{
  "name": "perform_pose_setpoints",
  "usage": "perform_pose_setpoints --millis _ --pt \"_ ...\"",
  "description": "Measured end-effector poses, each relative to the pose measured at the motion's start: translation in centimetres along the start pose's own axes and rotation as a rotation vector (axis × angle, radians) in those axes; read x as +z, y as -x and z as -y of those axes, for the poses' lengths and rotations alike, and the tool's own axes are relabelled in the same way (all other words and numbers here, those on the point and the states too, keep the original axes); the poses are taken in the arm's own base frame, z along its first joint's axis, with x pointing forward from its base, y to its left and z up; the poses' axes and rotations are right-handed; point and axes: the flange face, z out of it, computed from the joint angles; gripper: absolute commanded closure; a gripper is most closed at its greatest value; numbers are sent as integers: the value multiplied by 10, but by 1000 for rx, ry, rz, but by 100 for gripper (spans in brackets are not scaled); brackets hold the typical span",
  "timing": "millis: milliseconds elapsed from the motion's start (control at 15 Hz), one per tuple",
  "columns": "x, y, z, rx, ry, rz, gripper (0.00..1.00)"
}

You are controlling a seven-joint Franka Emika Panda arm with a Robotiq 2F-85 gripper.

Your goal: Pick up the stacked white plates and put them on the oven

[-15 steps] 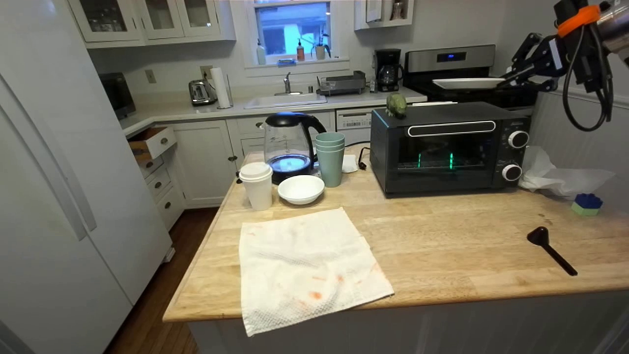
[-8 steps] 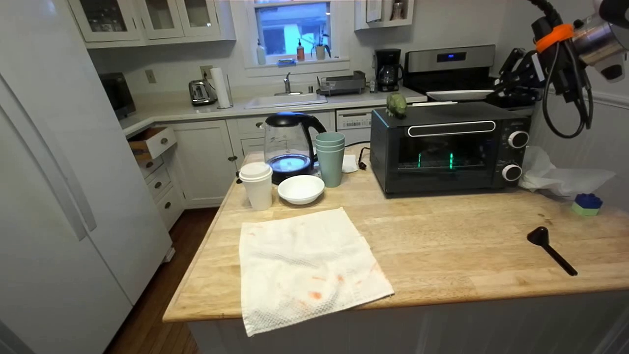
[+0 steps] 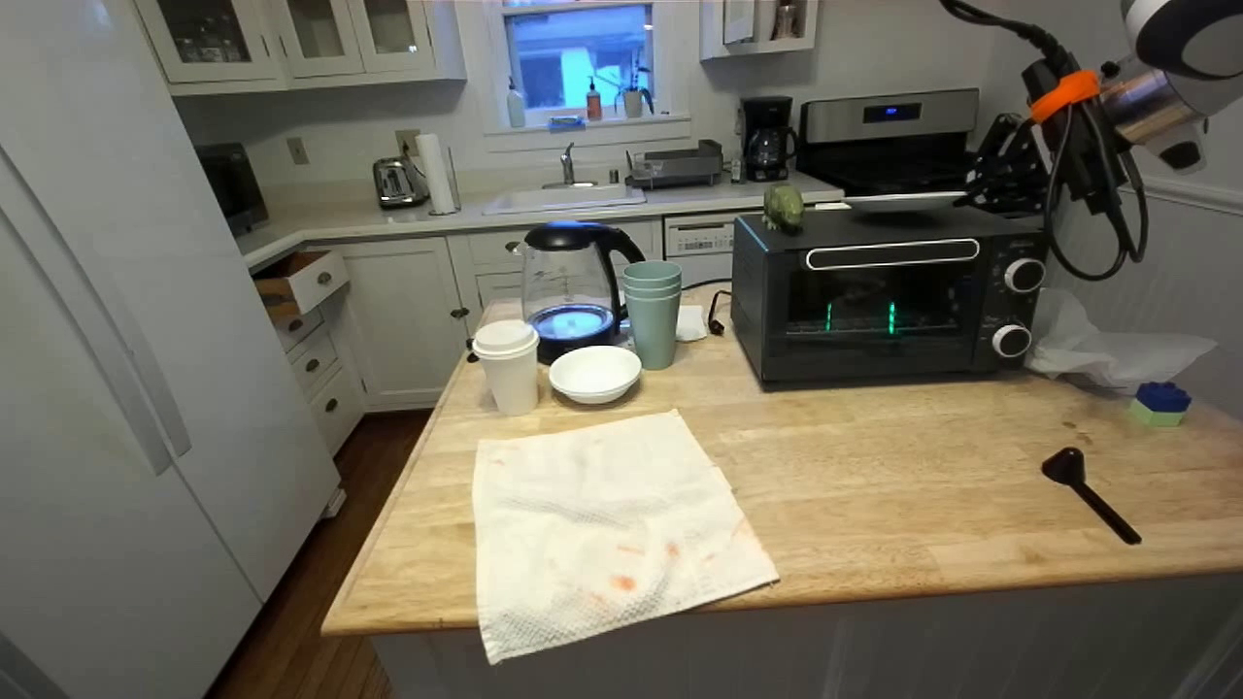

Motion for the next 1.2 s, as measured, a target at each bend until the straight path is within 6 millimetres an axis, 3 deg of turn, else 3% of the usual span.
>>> perform_pose_setpoints --millis 200,267,933,1200 --pt "4 -2 3 -1 0 -9 98" --pt "5 -3 4 -2 0 -12 73" --pt "5 -3 5 -1 0 -13 4" --pt "5 -3 5 -2 0 -14 0"
